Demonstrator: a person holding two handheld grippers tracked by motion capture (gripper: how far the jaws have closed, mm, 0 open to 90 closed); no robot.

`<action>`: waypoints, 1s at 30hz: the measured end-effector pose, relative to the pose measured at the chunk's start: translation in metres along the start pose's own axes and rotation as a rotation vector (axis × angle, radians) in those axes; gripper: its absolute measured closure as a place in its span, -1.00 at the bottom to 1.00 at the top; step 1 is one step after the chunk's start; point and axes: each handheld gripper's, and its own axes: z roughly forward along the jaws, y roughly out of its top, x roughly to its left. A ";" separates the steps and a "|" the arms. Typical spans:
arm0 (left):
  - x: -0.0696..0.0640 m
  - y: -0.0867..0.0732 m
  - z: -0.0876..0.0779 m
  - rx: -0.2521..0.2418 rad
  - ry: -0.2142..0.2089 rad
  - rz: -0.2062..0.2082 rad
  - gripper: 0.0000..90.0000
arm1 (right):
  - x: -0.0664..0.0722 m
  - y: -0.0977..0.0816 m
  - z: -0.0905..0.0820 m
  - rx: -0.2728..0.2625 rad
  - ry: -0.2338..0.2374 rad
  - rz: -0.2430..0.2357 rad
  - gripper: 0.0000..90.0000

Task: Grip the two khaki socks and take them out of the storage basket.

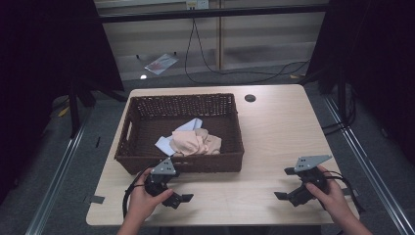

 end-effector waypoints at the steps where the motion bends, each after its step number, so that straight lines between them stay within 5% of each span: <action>1: 0.000 0.000 0.001 0.000 -0.005 -0.003 -0.93 | 0.000 0.000 0.001 0.001 0.006 0.002 -0.96; 30: 0.001 0.021 -0.008 0.048 -0.058 -0.017 -0.91 | 0.002 -0.002 0.002 0.006 0.046 -0.006 -0.96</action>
